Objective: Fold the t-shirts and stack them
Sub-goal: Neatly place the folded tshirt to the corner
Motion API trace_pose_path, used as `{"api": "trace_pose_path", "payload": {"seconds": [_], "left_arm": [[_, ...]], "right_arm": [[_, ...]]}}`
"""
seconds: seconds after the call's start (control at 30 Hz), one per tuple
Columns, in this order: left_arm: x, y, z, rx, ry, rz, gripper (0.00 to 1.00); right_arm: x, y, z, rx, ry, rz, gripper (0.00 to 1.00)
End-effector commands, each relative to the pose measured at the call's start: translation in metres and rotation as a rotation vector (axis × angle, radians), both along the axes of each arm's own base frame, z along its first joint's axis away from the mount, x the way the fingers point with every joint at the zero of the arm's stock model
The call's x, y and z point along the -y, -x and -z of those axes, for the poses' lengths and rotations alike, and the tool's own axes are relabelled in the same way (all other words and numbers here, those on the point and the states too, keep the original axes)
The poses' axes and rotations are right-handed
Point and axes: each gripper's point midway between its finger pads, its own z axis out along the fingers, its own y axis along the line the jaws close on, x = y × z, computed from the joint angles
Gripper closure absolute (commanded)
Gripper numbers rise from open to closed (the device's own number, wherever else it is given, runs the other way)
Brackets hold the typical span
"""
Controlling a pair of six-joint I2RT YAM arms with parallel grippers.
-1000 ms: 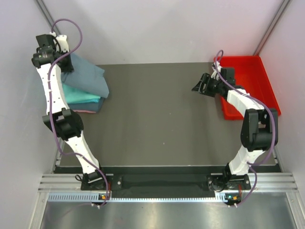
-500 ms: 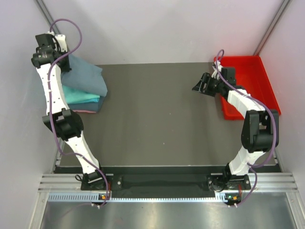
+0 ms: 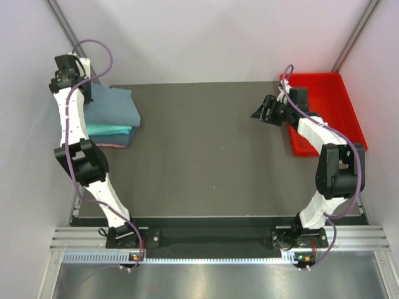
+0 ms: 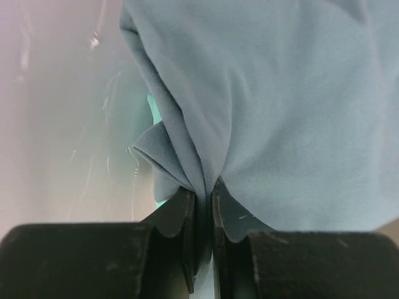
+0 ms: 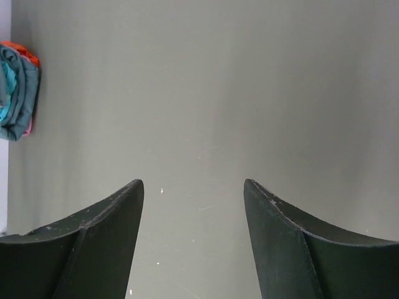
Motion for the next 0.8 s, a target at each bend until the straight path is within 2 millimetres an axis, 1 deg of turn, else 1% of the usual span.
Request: {"api": "trace_pose_path", "payload": {"seconds": [0.0,0.03,0.1,0.13,0.2,0.23,0.27,0.37,0.47,0.5,0.53,0.6,0.63,0.67,0.7,0.77], "left_arm": [[-0.025,-0.004,-0.036,0.111,-0.145,-0.046,1.0],[-0.027,-0.009,-0.033,0.112,-0.154,-0.045,1.0],[-0.037,-0.011,-0.029,0.094,-0.194,-0.071,1.0],[-0.041,-0.016,-0.025,0.085,-0.227,-0.068,1.0],[-0.042,-0.021,-0.024,0.088,-0.255,-0.069,1.0],[-0.046,-0.022,-0.021,0.075,-0.276,-0.082,1.0],[-0.049,-0.024,-0.023,0.085,-0.292,-0.088,1.0],[-0.058,-0.028,-0.021,0.059,-0.363,-0.107,1.0],[-0.061,-0.03,-0.016,0.038,-0.392,-0.102,1.0],[-0.059,-0.032,-0.016,0.034,-0.398,-0.094,1.0],[-0.059,-0.031,-0.009,0.009,-0.406,-0.087,1.0],[-0.058,-0.031,-0.004,-0.017,-0.432,-0.092,1.0],[-0.059,-0.03,0.004,-0.039,-0.442,-0.095,0.98],[-0.062,-0.027,0.004,-0.051,-0.462,-0.123,0.93],[-0.061,-0.029,0.007,-0.05,-0.467,-0.124,0.8],[-0.058,-0.03,0.004,-0.03,-0.468,-0.146,0.65]], "right_arm": [[0.003,-0.004,-0.022,0.076,-0.007,0.0,0.35],[0.003,-0.003,-0.02,0.073,-0.005,-0.003,0.35],[0.004,-0.003,-0.02,0.073,-0.004,0.0,0.35],[0.003,-0.002,-0.02,0.071,-0.004,-0.002,0.35],[0.003,-0.001,-0.02,0.073,0.0,-0.001,0.35],[0.004,-0.001,-0.021,0.077,0.003,-0.003,0.35],[0.004,0.0,-0.022,0.08,0.006,-0.003,0.35],[0.005,0.001,-0.022,0.082,0.012,-0.002,0.35],[0.006,0.003,-0.022,0.082,0.016,-0.002,0.35],[0.006,0.003,-0.02,0.078,0.019,-0.002,0.35],[0.007,0.003,-0.02,0.077,0.019,0.002,0.35],[0.007,0.003,-0.019,0.076,0.02,0.004,0.35],[0.007,0.003,-0.019,0.076,0.019,0.004,0.35],[0.007,0.002,-0.018,0.075,0.021,0.001,0.35],[0.007,0.002,-0.019,0.077,0.02,0.001,0.35],[0.007,0.002,-0.018,0.074,0.023,0.002,0.35]]}}
